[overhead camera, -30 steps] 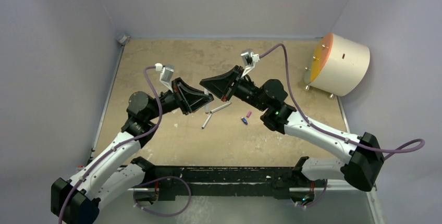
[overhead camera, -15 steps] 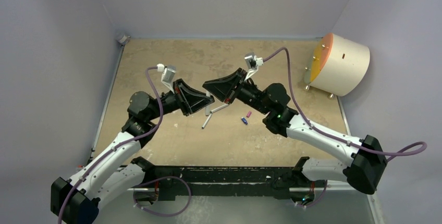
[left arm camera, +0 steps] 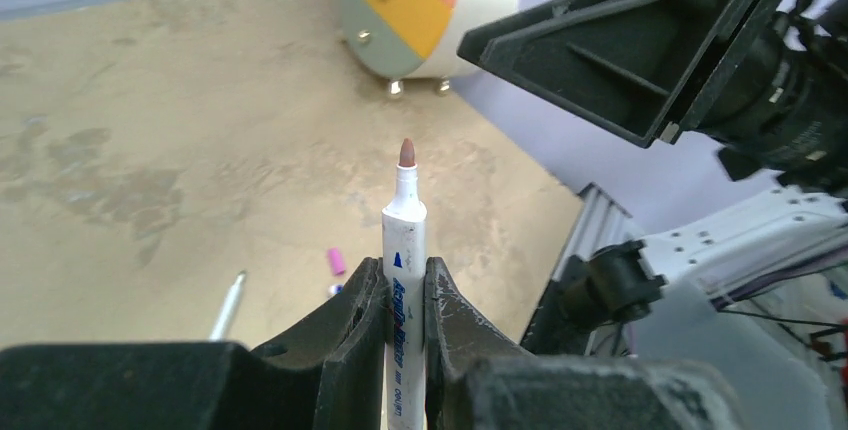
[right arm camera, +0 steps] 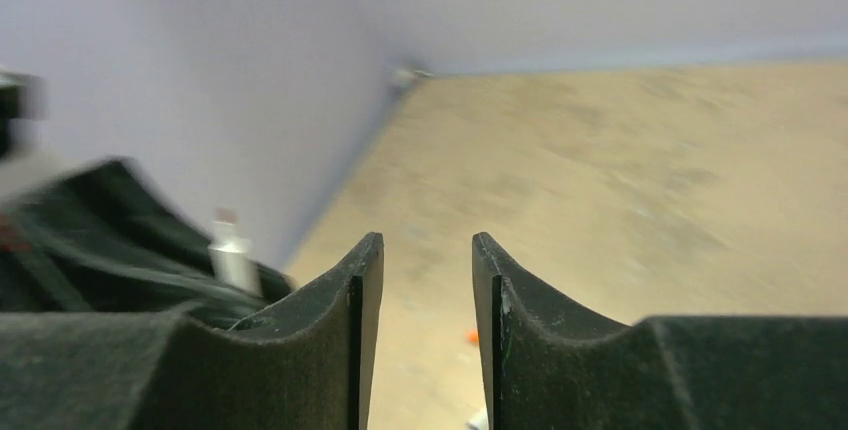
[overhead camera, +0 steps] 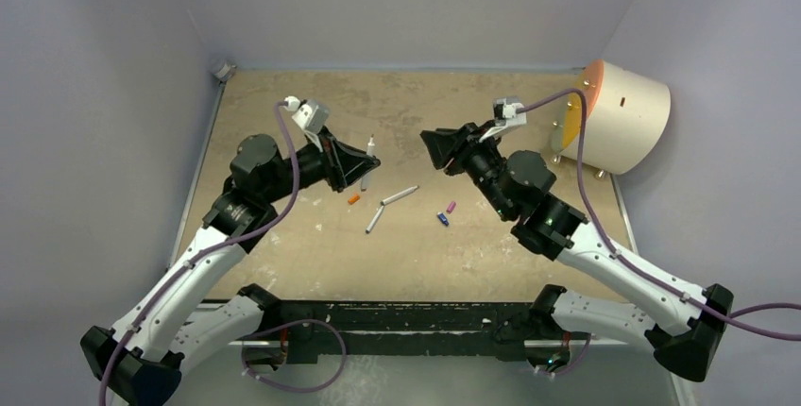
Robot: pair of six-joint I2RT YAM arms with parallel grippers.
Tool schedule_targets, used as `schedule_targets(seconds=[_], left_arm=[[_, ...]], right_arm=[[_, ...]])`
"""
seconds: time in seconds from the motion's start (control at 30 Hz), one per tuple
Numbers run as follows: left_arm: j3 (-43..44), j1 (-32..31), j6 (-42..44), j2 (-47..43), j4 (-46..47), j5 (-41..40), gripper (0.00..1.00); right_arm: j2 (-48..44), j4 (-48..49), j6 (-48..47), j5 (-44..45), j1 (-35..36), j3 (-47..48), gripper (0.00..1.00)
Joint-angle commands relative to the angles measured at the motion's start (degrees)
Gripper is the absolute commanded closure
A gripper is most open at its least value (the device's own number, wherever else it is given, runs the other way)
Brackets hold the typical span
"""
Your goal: Insert the pens into the pen caps
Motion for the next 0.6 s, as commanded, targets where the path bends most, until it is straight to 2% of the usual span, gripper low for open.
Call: schedule_targets(seconds=[0.0, 0.07, 0.17, 0.2, 0.27, 0.33, 0.4, 0.47, 0.57], left_arm=[[5.1, 0.0, 10.5, 3.3, -10.0, -4.4, 1.0], [6.7, 0.1, 12.6, 4.2, -11.1, -4.6, 1.0], [8.0, 0.0, 17.7, 3.5, -12.2, -5.9, 1.0], [8.4, 0.0, 19.5, 3.0, -12.5, -6.3, 1.0], [9.1, 0.0, 21.9, 2.0, -13.2, -6.4, 1.0], [9.3, 0.1, 23.1, 1.8, -13.7, -6.5, 1.0], [8.8, 0.1, 23.4, 2.1, -13.8, -6.9, 1.0], [7.4, 0.1, 23.3, 2.5, -13.1, -7.0, 1.0], [3.2, 0.1, 22.9, 2.2, -9.7, -7.9, 1.0]], right_arm=[[-0.2, -23.6, -2.9, 21.4, -0.1, 0.3, 0.6], [-1.1, -25.7, -1.8, 23.2, -0.1, -2.4, 0.6], [-3.5, -21.8, -3.4, 21.3, -0.1, -9.9, 0.6], [-4.2, -21.3, -1.7, 21.1, -0.1, -12.0, 0.62], [-4.7, -20.8, 1.6, 20.7, -0.5, -14.8, 0.76], [-3.1, -21.3, 3.8, 18.5, -2.1, -15.8, 0.79], [0.5, -21.9, 5.4, 13.3, -5.8, -15.5, 0.75], [5.5, -22.6, 5.1, 8.0, -9.5, -14.5, 0.66], [12.4, -24.1, 4.9, 6.3, -11.6, -11.7, 0.63]])
